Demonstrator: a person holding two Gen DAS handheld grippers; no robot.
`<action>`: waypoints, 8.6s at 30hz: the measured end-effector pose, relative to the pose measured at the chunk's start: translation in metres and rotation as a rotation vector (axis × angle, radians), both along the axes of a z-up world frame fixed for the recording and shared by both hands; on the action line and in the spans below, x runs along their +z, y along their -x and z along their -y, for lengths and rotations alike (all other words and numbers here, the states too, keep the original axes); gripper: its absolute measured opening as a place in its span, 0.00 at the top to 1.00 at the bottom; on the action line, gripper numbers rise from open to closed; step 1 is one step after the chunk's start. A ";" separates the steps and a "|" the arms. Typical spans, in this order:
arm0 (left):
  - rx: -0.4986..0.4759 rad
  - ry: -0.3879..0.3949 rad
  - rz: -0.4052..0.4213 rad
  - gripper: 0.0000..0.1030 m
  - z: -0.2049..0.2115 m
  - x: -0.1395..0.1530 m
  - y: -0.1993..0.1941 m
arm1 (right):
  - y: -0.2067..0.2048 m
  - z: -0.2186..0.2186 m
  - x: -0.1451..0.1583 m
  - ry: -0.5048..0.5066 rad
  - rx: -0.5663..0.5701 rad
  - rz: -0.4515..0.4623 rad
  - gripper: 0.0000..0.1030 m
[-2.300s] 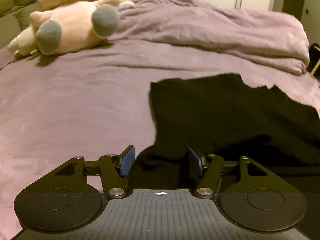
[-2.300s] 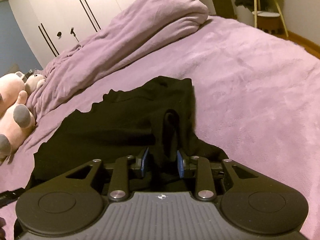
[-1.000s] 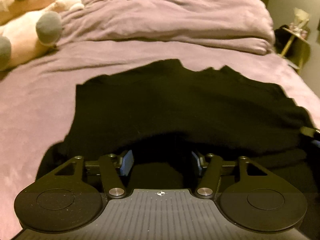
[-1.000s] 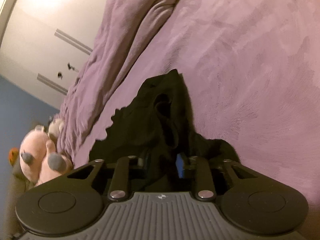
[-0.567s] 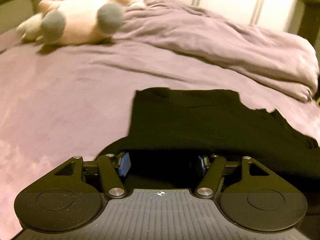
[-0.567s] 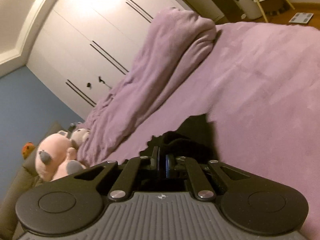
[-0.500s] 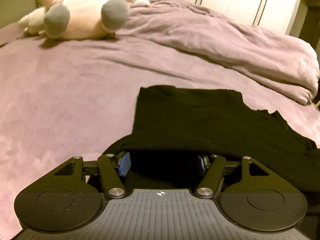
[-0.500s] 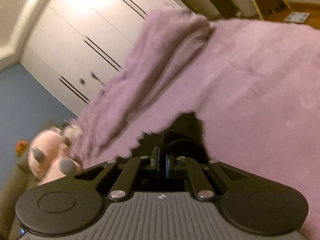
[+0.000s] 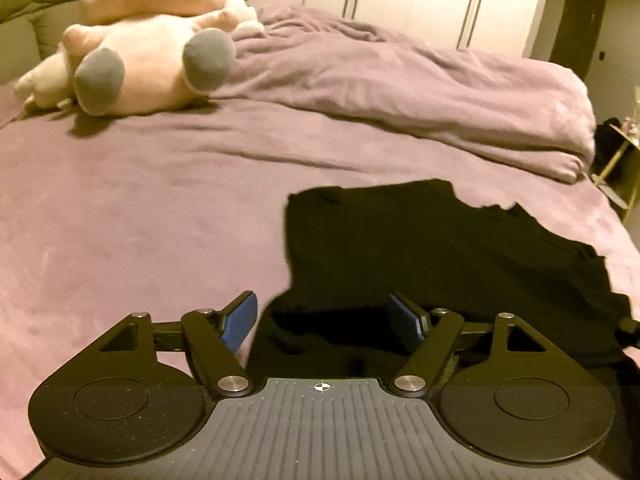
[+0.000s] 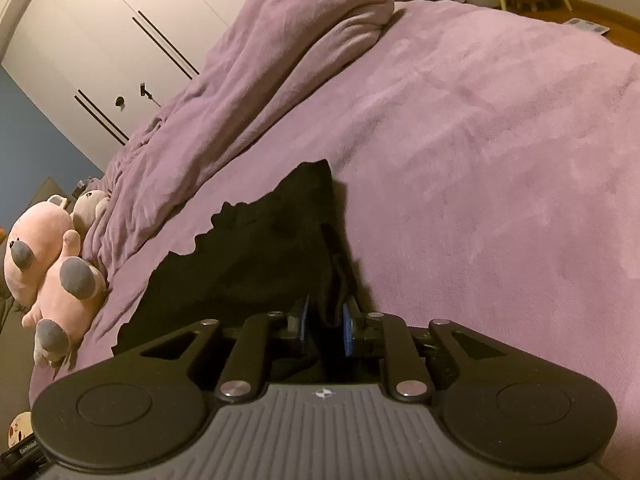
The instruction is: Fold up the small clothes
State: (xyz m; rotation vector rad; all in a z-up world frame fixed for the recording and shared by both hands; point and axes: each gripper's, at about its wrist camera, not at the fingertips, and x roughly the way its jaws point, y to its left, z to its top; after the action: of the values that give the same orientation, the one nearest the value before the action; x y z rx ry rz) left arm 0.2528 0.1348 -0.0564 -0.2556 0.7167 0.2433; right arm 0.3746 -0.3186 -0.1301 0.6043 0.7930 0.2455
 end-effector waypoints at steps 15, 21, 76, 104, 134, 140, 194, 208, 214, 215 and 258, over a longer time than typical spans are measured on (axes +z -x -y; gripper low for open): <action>0.016 -0.148 0.011 0.27 0.019 0.002 -0.037 | 0.010 -0.048 0.035 0.355 -0.050 0.187 0.81; -0.138 -0.140 0.080 0.23 0.058 -0.012 -0.083 | -0.012 -0.129 0.023 0.403 0.236 0.238 0.81; -0.058 -0.047 -0.097 0.03 0.012 -0.029 0.013 | 0.023 -0.009 0.008 0.234 -0.003 0.004 0.48; -0.205 -0.129 0.057 0.04 0.060 -0.018 0.038 | -0.003 -0.021 0.063 -0.115 0.047 0.157 0.94; -0.226 -0.010 0.105 0.06 0.066 -0.031 0.030 | 0.014 -0.029 -0.032 -0.287 -0.089 -0.113 0.80; -0.282 0.016 0.118 0.10 0.076 -0.030 0.021 | 0.012 -0.032 -0.021 -0.317 -0.056 -0.067 0.96; -0.141 0.066 -0.216 0.09 -0.030 -0.021 0.156 | 0.043 0.017 0.003 0.084 0.030 -0.040 0.70; -0.204 0.237 -0.290 0.41 -0.033 -0.033 0.202 | 0.238 0.058 0.025 0.268 0.171 -0.124 0.45; -0.230 0.208 -0.304 0.66 -0.032 -0.032 0.210 | 0.253 0.045 0.015 0.364 0.290 -0.192 0.65; -0.233 0.216 -0.303 0.70 -0.033 -0.032 0.211 | 0.255 0.045 0.014 0.358 0.302 -0.207 0.68; -0.219 0.174 -0.022 0.40 -0.073 -0.017 0.042 | 0.046 0.025 0.017 0.203 0.181 0.042 0.42</action>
State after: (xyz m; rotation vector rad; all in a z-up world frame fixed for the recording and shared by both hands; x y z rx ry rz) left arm 0.2106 0.2076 -0.0738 -0.3373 0.7821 -0.0249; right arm 0.3282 -0.3432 -0.1133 0.3352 0.8213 0.3376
